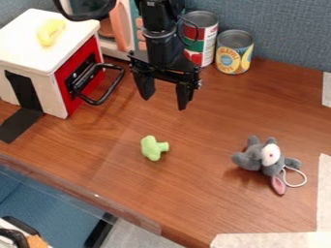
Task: Move the gray bunny in the middle of the table
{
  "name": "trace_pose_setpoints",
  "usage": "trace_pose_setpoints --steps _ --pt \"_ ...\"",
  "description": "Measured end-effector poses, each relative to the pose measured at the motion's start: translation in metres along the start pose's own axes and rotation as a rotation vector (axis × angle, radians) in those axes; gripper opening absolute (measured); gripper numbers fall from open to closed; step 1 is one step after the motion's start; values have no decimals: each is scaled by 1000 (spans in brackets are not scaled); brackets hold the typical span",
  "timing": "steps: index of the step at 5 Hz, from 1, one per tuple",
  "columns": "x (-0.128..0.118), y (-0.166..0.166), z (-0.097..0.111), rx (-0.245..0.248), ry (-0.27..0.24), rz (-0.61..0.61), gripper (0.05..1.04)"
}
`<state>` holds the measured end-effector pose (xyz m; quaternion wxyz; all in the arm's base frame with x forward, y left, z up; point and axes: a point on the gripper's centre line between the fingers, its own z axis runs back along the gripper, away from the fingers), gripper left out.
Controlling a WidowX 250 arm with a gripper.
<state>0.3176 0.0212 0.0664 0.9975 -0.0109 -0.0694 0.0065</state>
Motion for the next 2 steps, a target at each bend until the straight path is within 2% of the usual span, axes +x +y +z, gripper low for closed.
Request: trace_pose_setpoints --steps 1,2 --pt "-5 1 -8 7 38 -19 1001" --pt "-10 -6 21 90 22 -226 1001"
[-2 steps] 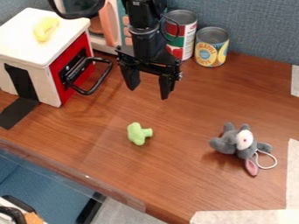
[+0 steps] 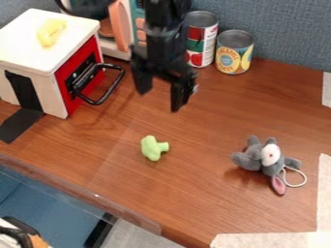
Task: Move the gray bunny in the middle of the table
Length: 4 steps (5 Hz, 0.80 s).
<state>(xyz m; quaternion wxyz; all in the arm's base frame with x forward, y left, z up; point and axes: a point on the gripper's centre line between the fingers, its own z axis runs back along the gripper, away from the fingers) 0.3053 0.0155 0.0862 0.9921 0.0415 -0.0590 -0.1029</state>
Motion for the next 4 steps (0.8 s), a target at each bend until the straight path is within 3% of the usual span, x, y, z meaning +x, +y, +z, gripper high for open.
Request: trace_pose_setpoints --steps 1,2,4 --pt "10 -26 5 -11 -63 -227 1001" --pt "19 -63 8 -35 -61 -380 1001" --pt "26 -120 -25 -119 -3 -398 1001"
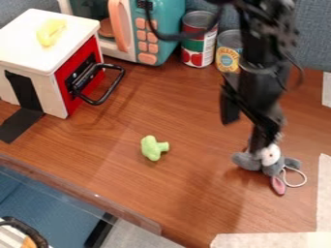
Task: Move the gray bunny in the middle of the table
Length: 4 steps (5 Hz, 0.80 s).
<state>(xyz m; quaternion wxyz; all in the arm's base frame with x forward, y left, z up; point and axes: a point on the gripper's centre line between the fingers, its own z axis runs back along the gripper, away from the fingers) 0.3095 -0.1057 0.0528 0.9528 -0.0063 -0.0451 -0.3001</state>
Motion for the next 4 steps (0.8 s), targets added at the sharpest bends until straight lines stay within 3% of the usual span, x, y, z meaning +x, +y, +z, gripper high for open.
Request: trace_pose_setpoints --steps 1,3,4 --pt "11 -11 -10 -18 13 12 1001" --pt "11 -17 -45 3 137 19 952" --pt "14 -12 -47 7 141 29 680"
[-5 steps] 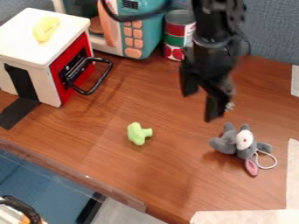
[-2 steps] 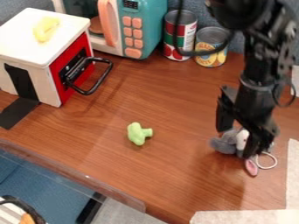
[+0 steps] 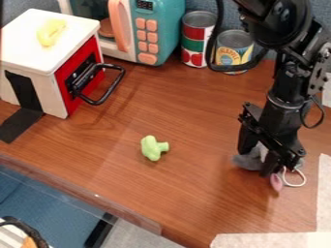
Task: Move the gray bunny in the middle of the table
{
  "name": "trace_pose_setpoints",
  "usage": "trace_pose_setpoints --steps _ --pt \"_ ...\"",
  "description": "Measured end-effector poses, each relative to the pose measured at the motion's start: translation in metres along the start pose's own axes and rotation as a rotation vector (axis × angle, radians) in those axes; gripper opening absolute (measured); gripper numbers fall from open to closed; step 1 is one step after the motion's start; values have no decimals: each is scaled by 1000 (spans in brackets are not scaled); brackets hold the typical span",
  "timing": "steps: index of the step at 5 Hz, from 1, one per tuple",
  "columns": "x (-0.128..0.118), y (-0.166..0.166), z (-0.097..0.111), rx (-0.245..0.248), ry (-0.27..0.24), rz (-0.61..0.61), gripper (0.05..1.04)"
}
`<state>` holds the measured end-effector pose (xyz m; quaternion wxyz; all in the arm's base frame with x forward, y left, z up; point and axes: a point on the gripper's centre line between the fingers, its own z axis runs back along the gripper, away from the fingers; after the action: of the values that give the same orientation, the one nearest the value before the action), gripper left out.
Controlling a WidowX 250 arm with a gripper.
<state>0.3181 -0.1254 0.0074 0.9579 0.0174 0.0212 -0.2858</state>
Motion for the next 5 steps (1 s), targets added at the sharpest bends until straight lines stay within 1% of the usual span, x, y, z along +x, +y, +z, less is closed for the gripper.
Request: trace_pose_setpoints --steps 1,2,3,4,5 --pt "5 8 1 10 15 18 437" --pt "6 23 9 48 19 42 214" --pt "1 60 53 119 -87 166 87" --pt "-16 92 56 141 -85 291 55" --pt "-31 116 47 150 -46 392 54"
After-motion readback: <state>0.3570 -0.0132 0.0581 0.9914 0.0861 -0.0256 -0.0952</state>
